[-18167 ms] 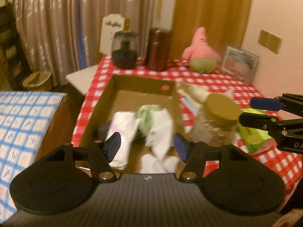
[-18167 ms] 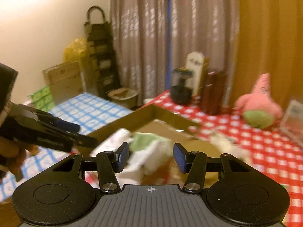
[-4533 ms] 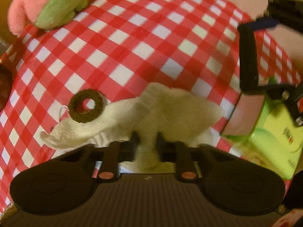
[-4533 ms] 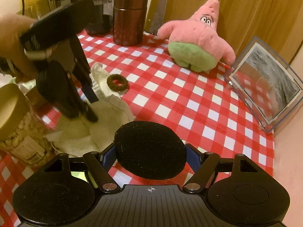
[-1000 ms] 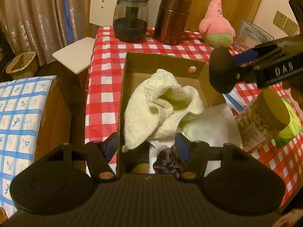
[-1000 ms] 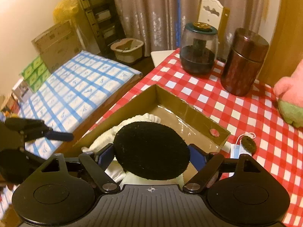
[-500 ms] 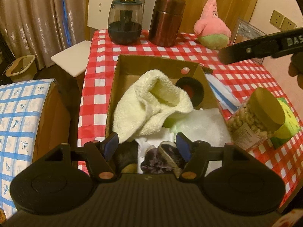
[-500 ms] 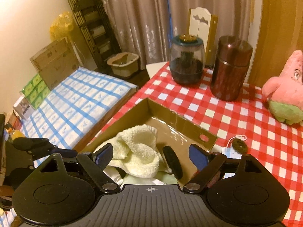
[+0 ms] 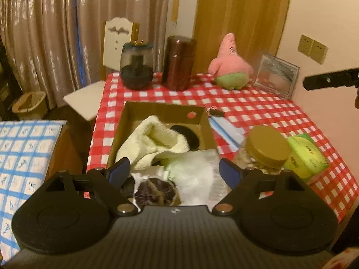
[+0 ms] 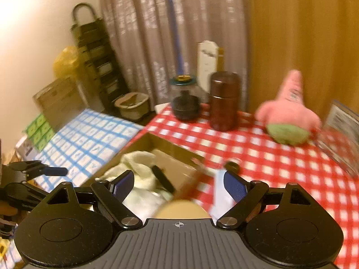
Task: Organize soft objects
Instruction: 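Open the left gripper over the tray while the right releases the black disc inside, then reach the right gripper to the blue face mask and grasp it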
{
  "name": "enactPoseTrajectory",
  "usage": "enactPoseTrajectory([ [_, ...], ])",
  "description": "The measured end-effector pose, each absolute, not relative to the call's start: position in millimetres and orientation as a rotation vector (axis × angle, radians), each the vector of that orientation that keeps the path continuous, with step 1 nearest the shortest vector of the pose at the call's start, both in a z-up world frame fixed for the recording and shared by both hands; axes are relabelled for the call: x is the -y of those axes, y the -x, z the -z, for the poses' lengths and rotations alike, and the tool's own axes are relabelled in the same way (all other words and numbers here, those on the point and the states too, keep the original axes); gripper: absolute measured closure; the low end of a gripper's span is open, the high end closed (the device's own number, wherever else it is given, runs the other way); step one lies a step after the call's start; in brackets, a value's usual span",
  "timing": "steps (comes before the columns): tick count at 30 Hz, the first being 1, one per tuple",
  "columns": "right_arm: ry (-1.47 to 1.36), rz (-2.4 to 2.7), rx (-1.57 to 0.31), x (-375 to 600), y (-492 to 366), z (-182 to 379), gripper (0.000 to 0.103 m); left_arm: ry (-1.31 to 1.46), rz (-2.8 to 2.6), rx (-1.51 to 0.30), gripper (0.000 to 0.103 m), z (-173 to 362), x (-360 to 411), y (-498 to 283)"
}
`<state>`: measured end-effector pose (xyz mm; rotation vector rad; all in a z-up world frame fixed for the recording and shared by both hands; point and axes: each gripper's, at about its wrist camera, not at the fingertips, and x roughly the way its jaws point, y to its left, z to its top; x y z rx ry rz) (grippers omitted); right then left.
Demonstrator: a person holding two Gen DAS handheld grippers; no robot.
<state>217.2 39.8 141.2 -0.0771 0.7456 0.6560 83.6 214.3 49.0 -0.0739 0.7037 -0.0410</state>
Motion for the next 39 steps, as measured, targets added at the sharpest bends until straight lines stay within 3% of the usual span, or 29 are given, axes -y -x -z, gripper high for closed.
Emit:
enactPoseTrajectory([
  [16,-0.132,-0.406,-0.71,111,-152,-121,0.017,0.099,0.029,-0.645,0.011,-52,-163,-66],
  [25,-0.212,-0.363,-0.719,126,-154,-81,0.017,-0.016,0.045,-0.664,0.011,-43,-150,-86],
  [39,-0.127,-0.467,-0.83,108,-217,-72,0.017,-0.057,0.138,-0.763,0.011,-46,-159,-177],
])
